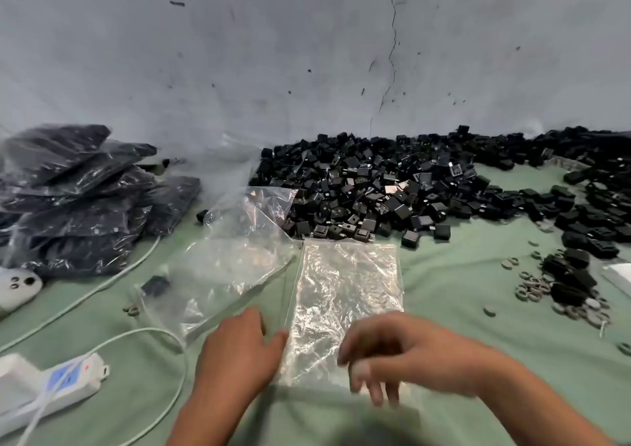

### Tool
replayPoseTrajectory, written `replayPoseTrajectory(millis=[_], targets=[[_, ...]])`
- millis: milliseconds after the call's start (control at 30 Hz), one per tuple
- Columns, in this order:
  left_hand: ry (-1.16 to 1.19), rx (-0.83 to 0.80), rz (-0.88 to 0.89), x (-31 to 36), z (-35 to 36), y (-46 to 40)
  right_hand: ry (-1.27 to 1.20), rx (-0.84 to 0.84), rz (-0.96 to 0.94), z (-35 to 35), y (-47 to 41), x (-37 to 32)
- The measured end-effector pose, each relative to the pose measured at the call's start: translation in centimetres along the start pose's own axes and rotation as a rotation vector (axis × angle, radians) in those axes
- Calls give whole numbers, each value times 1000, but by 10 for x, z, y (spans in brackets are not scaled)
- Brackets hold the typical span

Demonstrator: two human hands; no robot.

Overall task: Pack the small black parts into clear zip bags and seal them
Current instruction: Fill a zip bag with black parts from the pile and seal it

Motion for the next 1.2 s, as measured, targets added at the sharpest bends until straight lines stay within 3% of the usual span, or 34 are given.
replayPoseTrajectory(millis=[100, 133, 167, 333, 567, 767, 833, 933, 1033, 1200], targets=[[-21, 10, -132, 0, 9, -18, 269, 735, 67, -63, -21, -5], [20, -4, -164, 6, 12, -19, 456, 903, 131, -76, -22, -1], [30, -3, -166, 10, 20, -22, 587, 925, 176, -78, -25, 13], [-68, 10, -199, 24, 36, -21, 996, 837, 293, -74, -46, 48], [-38, 66, -156, 20, 35, -23, 1061, 814, 200, -75, -49, 51], [-37, 86, -11, 18, 31, -41, 836, 1176, -39, -80, -30, 38], [-47, 70, 130, 19, 23, -57, 884, 1133, -42, -78, -32, 38], [-167, 10, 350, 23, 6, -91, 967, 878, -20, -72, -42, 41], [-257, 130, 477, 25, -16, -124, 1009, 695, 4, -69, -48, 45], [-318, 247, 514, 20, -23, -150, 1032, 814, -137, -64, -42, 34]])
Point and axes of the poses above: each hand's wrist, its own y-axis away from the middle knuckle, its own z-axis out of the palm, x = y × z, the point moved 4 cm from there along -y, towards the middle knuckle, and after that the axes turned 4 degrees about z, right-handed, at the moved point
